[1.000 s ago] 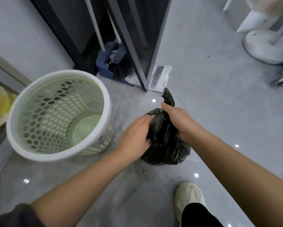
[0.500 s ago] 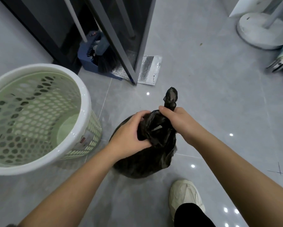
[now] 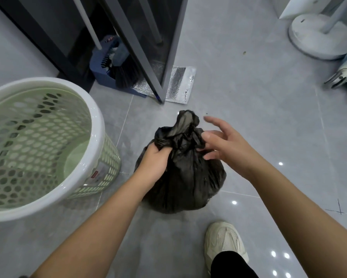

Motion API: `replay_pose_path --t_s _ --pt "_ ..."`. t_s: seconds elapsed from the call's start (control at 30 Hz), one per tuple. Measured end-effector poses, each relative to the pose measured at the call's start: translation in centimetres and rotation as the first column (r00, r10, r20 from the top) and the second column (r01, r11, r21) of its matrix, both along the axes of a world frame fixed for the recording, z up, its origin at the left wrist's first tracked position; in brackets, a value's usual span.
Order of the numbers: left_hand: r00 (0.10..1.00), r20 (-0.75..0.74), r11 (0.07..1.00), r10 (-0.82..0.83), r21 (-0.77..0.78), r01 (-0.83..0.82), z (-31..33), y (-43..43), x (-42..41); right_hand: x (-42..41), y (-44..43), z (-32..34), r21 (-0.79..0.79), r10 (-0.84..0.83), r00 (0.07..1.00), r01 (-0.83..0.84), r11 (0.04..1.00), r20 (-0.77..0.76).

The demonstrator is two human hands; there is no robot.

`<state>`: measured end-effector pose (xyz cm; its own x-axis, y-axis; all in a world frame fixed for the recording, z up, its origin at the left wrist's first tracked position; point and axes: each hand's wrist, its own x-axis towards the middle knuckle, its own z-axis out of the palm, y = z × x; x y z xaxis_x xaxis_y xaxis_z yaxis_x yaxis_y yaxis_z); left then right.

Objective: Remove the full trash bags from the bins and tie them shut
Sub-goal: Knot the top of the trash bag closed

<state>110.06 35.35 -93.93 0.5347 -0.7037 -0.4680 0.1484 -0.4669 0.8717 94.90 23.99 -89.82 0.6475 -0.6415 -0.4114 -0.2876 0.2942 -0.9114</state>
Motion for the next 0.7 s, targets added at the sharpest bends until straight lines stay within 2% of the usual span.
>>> replay_pose_path --t_s 0.1,0.13,0.23,0.3,0.33,0.37,0.5,0.6,0.67,0.7 --pt "0.979 -0.116 0.985 0.166 0.069 -0.159 -0.1 -0.2 0.2 -1.9 -0.2 -1.2 -0.297 -0.205 0.974 0.17 0.94 -0.091" --pt "0.97 -0.15 0.98 0.193 0.075 -0.183 -0.2 -0.1 0.4 -2.5 -0.3 -1.8 -0.312 -0.2 0.973 0.155 0.937 -0.117" --pt "0.955 -0.204 0.976 0.216 0.074 -0.206 -0.1 -0.1 0.6 -2.8 0.5 -3.6 -0.123 0.086 0.975 -0.113 0.986 -0.207" --pt "0.943 -0.231 0.971 0.238 0.072 -0.228 0.0 -0.2 0.4 -1.9 1.4 -4.7 -0.205 0.228 0.946 -0.276 0.939 -0.231" --pt "0.939 -0.245 0.97 0.242 0.076 -0.23 0.1 -0.1 0.4 -1.2 1.9 -5.1 -0.281 0.227 0.946 -0.288 0.916 -0.23" --pt "0.931 -0.263 0.968 0.252 0.089 -0.236 0.2 -0.1 0.4 -0.6 2.5 -5.2 -0.325 0.201 0.957 -0.261 0.909 -0.207" --pt "0.909 -0.317 0.958 0.271 0.182 -0.223 0.6 -0.1 1.1 0.7 3.8 -4.0 -0.236 -0.01 1.0 0.015 0.972 0.021" --pt "0.96 -0.209 0.966 0.188 0.218 -0.142 0.8 -0.3 0.6 1.7 4.0 -3.5 -0.145 -0.049 0.997 0.057 0.988 0.059" --pt "0.999 0.002 0.978 -0.043 0.206 0.042 0.8 -0.1 0.6 2.3 3.6 -3.3 -0.076 -0.038 0.998 0.041 0.996 0.042" --pt "0.971 0.108 0.958 -0.216 0.216 0.189 1.3 0.0 0.9 2.4 3.4 -3.1 -0.041 -0.02 0.999 0.022 0.999 0.048"
